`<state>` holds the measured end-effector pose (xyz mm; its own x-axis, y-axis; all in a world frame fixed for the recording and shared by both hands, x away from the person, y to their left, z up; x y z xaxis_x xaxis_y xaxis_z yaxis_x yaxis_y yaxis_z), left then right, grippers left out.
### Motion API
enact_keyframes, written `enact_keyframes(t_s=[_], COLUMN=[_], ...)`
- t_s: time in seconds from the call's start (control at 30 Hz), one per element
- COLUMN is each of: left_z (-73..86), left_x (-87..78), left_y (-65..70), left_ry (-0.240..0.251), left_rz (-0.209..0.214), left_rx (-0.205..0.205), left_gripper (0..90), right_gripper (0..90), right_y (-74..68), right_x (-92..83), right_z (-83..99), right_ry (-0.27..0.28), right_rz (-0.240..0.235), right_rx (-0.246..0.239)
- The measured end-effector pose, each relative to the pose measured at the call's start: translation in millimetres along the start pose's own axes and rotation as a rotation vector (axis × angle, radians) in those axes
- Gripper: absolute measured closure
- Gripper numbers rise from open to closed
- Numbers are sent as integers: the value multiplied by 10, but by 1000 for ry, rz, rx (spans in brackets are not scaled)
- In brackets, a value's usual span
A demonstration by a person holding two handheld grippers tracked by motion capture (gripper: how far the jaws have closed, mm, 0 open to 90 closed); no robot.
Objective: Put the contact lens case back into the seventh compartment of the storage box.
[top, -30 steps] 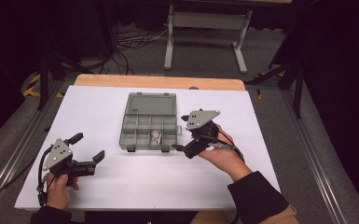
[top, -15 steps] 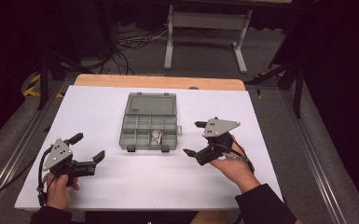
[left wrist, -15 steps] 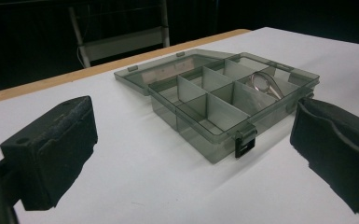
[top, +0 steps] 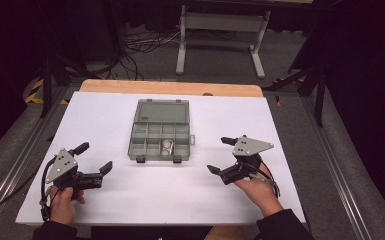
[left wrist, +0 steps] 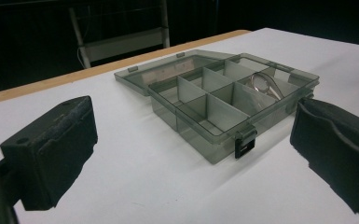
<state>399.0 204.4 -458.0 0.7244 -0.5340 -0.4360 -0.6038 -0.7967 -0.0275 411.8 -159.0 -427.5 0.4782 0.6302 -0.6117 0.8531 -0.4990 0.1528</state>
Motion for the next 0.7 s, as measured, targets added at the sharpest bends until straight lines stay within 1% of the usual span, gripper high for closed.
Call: enact_keyframes(t_s=[0.03,0.17,0.2,0.23,0.27,0.3,0.33,0.37,0.47,0.53,0.6,0.67,0.7], left_z=[0,-1,-1,0,-1,-4,-4,-2,2,8,10,13,13], left_x=[0,2,2,2,2,3,3,2,6,9,14,23,23], left_y=[0,5,5,6,7,12,12,15,13,14,18,21,21], left_ry=[0,0,0,-1,-1,1,1,-2,-2,-1,-2,-3,-3], left_rz=[0,0,0,0,0,1,1,3,2,2,3,3,3], left_rx=[0,1,1,2,2,4,4,9,13,5,9,14,14], left_gripper=[15,15,15,15,15,15,15,15,15,15,15,15,15], right_gripper=[22,21,21,21,21,21,21,20,18,17,14,14,14], right_y=[0,-31,-31,-42,-42,-44,-44,-40,-41,-40,-31,-9,-9], right_x=[0,-30,-30,-46,-46,-61,-61,-79,-97,-112,-124,-143,-143], right_z=[0,148,148,218,218,277,277,332,402,461,550,626,626], right_ry=[0,20,20,30,30,44,44,55,59,75,88,92,92], right_rz=[0,-2,-2,9,9,9,9,16,23,29,42,43,43], right_rx=[0,27,27,38,38,58,58,70,77,80,99,119,119])
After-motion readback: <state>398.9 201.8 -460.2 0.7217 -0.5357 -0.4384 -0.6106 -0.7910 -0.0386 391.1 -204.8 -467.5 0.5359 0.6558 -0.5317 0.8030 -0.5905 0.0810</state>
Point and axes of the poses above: each handheld gripper's, and its own axes: x roughly forward along the jaws, z roughly out of its underside, y roughly to its right, the point moved 9 cm from there along x, roughly forward along the jaws, and after that the axes turned 12 degrees about -y, right-handed, at the moved point
